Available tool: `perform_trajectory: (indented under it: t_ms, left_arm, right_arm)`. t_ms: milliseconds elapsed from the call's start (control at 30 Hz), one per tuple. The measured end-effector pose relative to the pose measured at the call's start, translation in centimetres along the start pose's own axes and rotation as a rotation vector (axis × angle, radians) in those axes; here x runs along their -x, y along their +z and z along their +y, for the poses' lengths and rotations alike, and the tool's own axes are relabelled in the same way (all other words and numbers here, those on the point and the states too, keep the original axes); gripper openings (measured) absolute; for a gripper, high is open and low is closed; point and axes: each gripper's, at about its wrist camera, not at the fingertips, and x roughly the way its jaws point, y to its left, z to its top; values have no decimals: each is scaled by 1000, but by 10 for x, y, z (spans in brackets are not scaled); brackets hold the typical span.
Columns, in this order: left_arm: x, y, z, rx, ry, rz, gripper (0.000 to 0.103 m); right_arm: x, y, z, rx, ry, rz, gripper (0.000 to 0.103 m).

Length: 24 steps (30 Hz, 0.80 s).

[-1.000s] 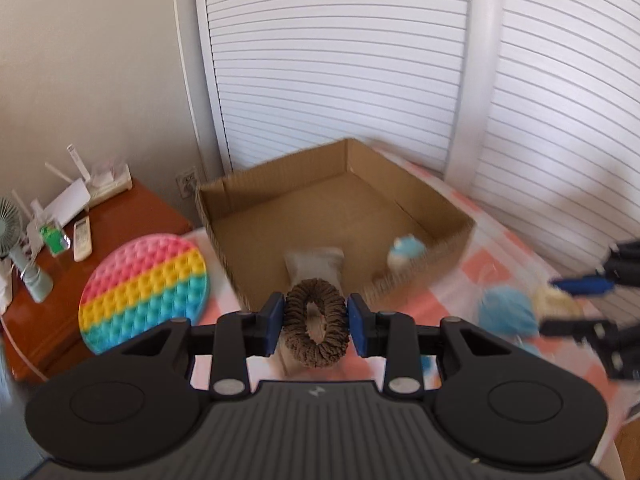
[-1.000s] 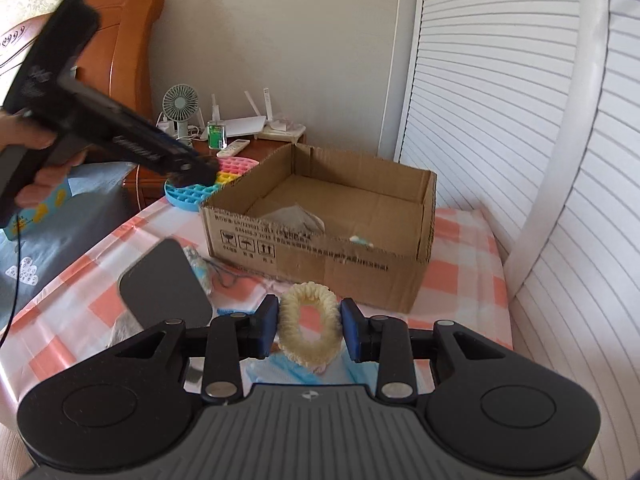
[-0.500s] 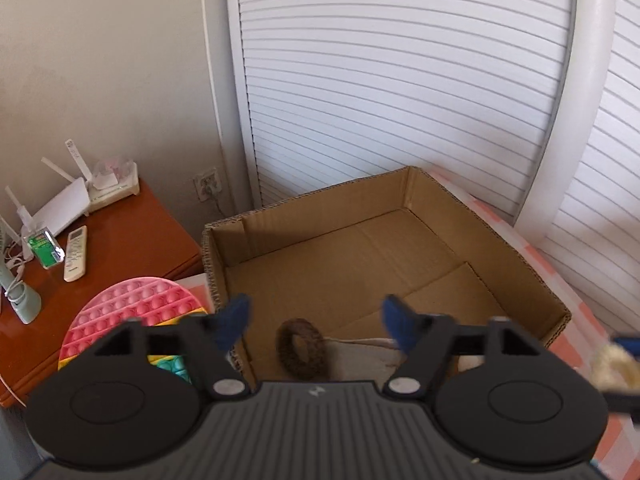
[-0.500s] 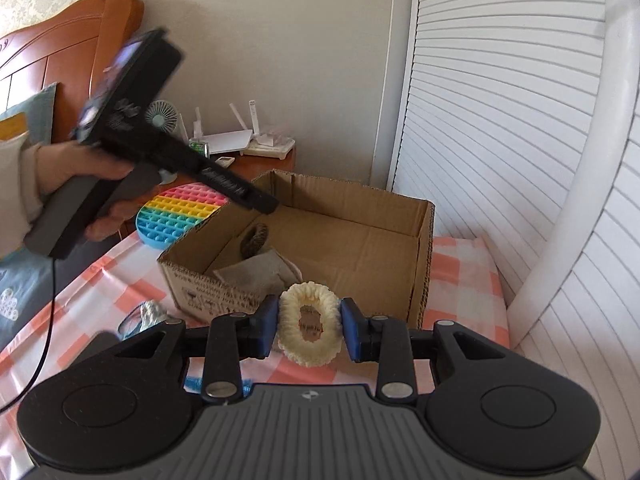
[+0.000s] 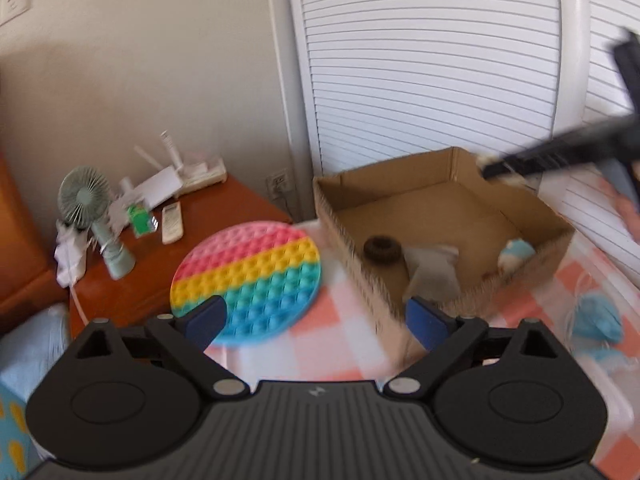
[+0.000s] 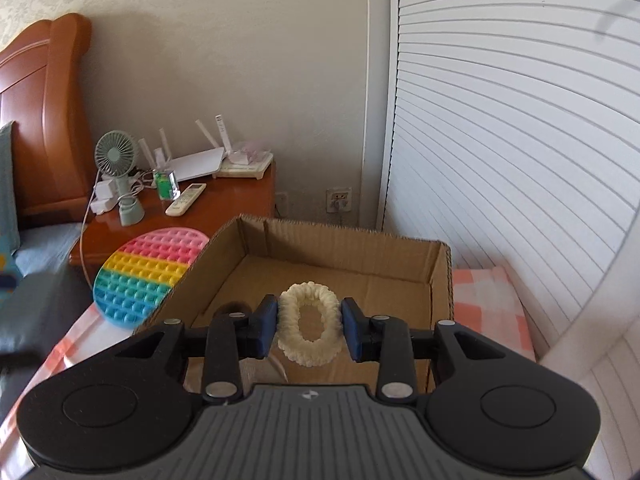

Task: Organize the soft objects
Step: 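Carry scrunchie and ring into cardboard box and open both tools, then close right tool on blue face mask while left tool moves toward beige sachet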

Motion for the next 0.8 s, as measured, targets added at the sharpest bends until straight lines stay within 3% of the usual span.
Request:
perform_trajectory:
  t_ms: [33, 100, 167, 467, 800]
  left_arm:
    - [6, -7, 0, 13, 4, -1, 97]
    - [18, -19, -2, 30, 0, -4, 97]
    - [31, -33, -5, 53, -1, -11, 101]
    - [71, -80, -39, 91, -31, -20, 102]
    - [87, -107, -76, 114, -61, -7, 102]
  right_arm:
    - [-5, 3, 1, -5, -4, 5, 55]
    - [-8, 5, 4, -14, -13, 12, 82]
    - [-3, 2, 8, -19, -23, 9, 88]
    - [47, -35, 17, 29, -35, 16, 96]
    - [85, -97, 11, 106, 11, 54, 96]
